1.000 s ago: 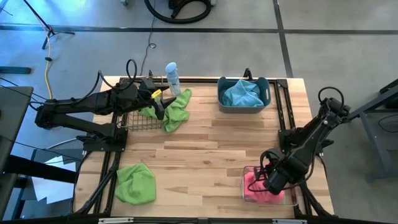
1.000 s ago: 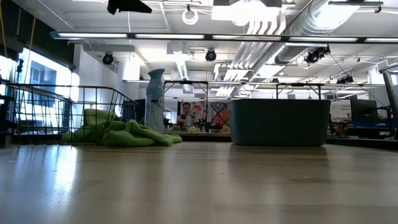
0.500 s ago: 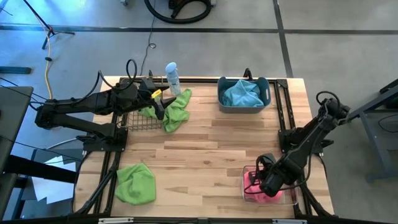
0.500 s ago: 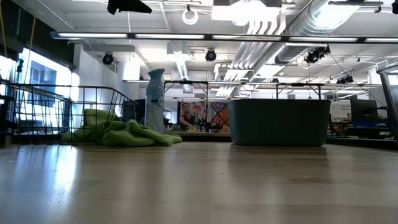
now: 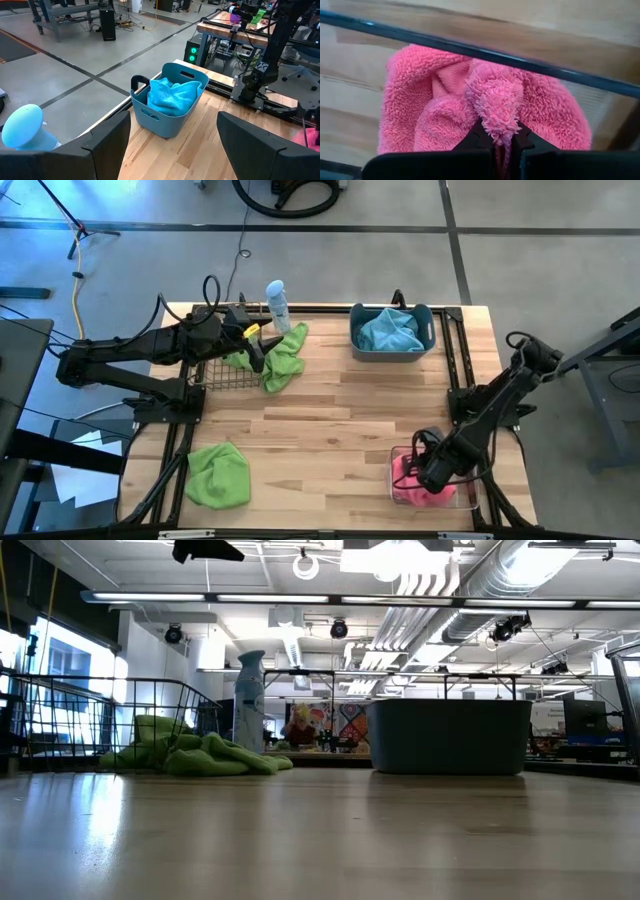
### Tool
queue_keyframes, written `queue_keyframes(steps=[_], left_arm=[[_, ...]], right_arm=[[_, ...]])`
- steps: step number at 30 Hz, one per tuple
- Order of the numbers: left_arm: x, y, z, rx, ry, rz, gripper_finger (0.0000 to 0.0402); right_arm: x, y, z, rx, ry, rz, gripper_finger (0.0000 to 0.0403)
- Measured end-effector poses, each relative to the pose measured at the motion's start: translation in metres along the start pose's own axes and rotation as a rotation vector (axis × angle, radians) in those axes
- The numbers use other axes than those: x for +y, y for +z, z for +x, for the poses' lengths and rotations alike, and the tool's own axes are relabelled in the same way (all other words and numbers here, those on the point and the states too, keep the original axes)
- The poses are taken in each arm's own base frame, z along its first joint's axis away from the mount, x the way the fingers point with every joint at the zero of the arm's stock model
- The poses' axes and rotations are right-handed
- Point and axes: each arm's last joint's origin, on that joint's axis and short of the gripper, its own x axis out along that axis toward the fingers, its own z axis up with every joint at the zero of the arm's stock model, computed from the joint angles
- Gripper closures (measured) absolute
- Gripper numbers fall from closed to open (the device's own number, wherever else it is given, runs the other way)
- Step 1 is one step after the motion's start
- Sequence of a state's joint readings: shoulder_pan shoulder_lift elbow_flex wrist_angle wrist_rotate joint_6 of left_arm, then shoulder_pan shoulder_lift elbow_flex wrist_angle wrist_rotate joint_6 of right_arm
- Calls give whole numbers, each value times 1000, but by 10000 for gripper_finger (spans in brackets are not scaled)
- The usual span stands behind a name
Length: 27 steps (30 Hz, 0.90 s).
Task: Sort microfiber towel by color & place in baskets
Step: Put the pink towel into the transparent bin
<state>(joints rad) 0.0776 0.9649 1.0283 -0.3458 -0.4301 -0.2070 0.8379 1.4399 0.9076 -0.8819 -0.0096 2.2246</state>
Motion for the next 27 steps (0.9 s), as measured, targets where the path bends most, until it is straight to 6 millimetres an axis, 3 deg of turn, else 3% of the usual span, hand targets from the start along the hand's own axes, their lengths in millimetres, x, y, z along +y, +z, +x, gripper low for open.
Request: queue_keyframes(steps=[6, 12, 27], left_arm=[[0, 0, 0, 0, 0, 0, 117], [0, 0, 0, 0, 0, 0, 117], [0, 0, 0, 0, 0, 0, 117]], right_arm=[[-4, 2, 21, 66, 41, -4, 400], [-13, 6, 32, 83, -9, -6, 369], [-11, 1, 29, 164, -2, -17, 215]])
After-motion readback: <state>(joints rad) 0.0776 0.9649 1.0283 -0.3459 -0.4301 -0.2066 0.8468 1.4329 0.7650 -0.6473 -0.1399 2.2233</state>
